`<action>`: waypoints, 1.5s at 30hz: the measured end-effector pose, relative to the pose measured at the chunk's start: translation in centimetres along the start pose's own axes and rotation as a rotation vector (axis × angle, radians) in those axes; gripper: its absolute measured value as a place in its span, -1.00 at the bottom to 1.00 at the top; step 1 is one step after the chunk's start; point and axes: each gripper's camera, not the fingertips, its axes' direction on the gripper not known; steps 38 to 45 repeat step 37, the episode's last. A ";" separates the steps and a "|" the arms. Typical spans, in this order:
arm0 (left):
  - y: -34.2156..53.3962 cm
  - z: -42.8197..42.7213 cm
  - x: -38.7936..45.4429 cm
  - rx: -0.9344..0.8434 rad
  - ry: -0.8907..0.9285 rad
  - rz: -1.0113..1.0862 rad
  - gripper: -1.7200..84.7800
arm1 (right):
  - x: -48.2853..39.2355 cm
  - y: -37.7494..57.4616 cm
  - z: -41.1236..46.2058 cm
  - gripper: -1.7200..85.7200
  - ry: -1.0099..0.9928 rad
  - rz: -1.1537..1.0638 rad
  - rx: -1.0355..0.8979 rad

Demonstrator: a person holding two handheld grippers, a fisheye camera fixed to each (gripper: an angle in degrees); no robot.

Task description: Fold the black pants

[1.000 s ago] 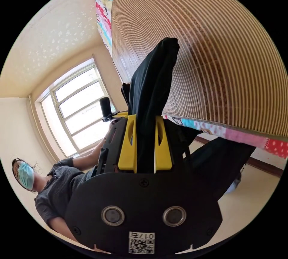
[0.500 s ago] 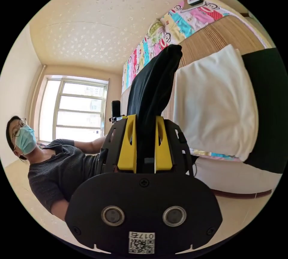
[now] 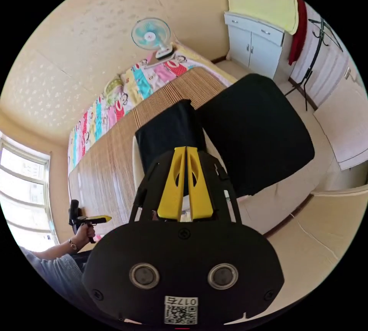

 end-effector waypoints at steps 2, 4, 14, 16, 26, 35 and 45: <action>4.5 -3.3 -4.9 0.065 -0.050 -0.156 -0.98 | -3.4 2.8 0.6 -0.94 -0.153 -0.021 0.032; 9.4 -6.4 -9.0 0.141 -0.079 -0.319 -0.98 | -6.4 4.1 3.1 -0.94 -0.337 -0.056 -0.027; 26.8 -14.1 -14.9 0.532 0.032 -0.742 -0.97 | -34.7 11.7 17.7 -0.95 -0.803 -0.415 -0.512; 27.8 -15.4 -15.7 0.604 0.085 -0.748 -0.94 | -38.5 13.2 19.7 -0.95 -0.853 -0.429 -0.571; 28.4 -28.5 -20.3 0.662 -0.266 -0.849 -0.76 | -45.8 18.5 24.6 -0.95 -0.923 -0.371 -0.657; 13.9 -31.2 -22.5 0.214 -0.804 -0.640 -0.63 | -38.5 23.6 23.6 -0.95 -0.791 -0.032 -0.563; 11.8 -29.6 -23.8 0.101 -0.842 -0.663 -0.64 | -37.2 24.3 23.6 -0.95 -0.786 0.038 -0.564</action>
